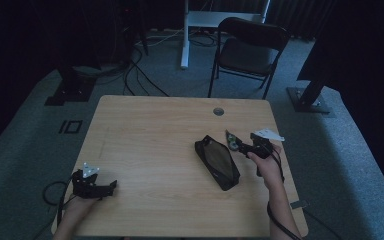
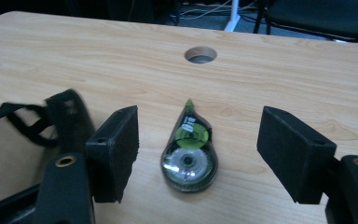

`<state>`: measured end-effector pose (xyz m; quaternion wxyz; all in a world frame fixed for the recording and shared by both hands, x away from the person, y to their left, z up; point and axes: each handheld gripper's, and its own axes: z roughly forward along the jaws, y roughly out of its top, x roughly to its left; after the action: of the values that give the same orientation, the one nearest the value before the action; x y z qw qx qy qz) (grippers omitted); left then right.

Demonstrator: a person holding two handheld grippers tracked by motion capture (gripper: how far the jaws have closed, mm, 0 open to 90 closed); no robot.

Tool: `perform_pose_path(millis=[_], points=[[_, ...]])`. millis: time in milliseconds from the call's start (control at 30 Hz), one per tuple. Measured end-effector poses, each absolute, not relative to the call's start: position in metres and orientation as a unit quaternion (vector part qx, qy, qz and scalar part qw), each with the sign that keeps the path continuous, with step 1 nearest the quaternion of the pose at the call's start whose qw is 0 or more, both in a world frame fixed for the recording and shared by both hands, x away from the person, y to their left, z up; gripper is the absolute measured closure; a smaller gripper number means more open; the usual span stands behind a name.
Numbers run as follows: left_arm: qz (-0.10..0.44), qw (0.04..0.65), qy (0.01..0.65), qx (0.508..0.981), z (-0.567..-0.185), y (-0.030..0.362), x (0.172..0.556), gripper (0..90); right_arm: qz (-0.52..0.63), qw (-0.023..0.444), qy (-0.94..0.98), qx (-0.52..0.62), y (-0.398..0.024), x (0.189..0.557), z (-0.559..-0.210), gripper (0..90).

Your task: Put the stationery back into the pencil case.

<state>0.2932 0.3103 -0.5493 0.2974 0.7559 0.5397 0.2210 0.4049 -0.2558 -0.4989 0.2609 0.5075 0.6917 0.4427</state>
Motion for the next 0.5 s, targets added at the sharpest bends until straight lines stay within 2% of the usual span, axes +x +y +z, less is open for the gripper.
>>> perform_pose_path(millis=[500], points=[[0.221,0.297,0.540,0.756,-0.549,0.310,0.293,0.2,0.396,0.234,0.702,0.544,-0.252,0.440,-0.528,28.5]])
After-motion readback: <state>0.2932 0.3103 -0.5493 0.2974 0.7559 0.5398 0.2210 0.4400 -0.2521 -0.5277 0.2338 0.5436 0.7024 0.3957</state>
